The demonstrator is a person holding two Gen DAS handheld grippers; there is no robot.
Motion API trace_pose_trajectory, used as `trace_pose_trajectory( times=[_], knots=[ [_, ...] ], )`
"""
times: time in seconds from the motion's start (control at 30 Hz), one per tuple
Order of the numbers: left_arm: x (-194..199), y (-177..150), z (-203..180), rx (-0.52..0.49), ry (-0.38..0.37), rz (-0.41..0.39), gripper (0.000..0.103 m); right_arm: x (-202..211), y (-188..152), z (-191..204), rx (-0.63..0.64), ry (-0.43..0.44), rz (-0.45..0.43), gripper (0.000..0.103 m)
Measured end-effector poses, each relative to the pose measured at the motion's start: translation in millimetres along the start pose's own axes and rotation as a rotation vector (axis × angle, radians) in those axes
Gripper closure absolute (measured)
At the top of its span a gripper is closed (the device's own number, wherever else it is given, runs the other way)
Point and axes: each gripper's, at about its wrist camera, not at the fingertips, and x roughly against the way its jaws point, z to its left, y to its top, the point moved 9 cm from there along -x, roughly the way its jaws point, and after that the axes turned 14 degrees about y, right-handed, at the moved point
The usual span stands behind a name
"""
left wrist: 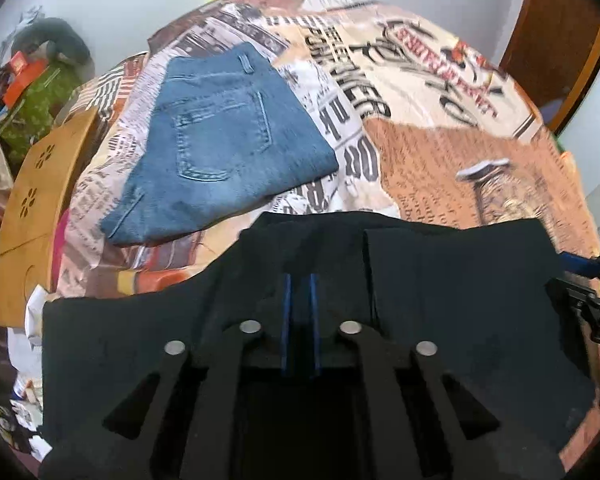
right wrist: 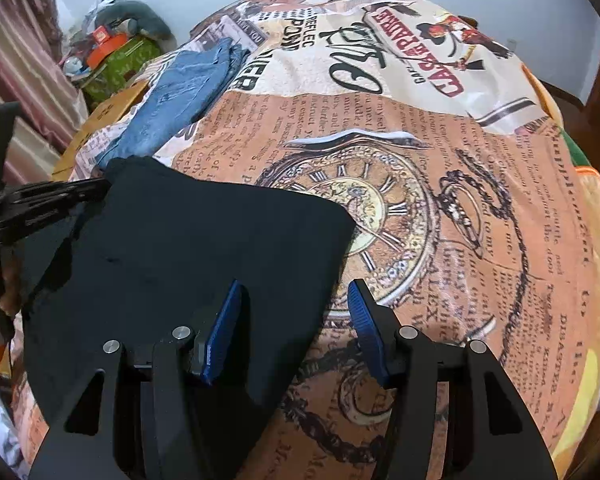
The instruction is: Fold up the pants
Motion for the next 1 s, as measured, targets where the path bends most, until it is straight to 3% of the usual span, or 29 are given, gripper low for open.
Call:
trace_pose_trajectory(
  times=[0.07,0.13,0.2,0.4,0.47,0.53,0.63,0.83,1.0],
  knots=[
    [13,-1,9,0.014,-0.003,-0.021,0.075,11,3,6,0.001,0.002,-0.024,0.052],
    [29,-4,21,0.032,0.006,-0.054,0.054,23,8,14,0.020,0.000,-0.055,0.052],
    [49,-8,36,0.056,0.018,-0.096,0.044,38,13,24,0.041,0.002,-0.089,0.052],
    [95,-28,83,0.127,0.049,-0.154,0.024,71,27,65,0.098,0.026,-0.173,0.051],
    [106,-37,98,0.153,0.053,-0.161,0.024,78,29,82,0.125,0.037,-0.192,0.051],
    [113,-50,113,0.179,0.065,-0.145,0.012,80,30,97,0.153,0.052,-0.197,0.051],
    [118,-71,137,0.239,0.067,-0.132,0.006,77,29,119,0.194,0.064,-0.197,0.051],
    [105,-125,178,0.338,0.069,-0.045,0.006,56,21,153,0.239,0.093,-0.162,0.051],
    [78,-171,186,0.406,-0.007,0.051,0.006,29,9,162,0.241,0.090,-0.099,0.051]
  ],
)
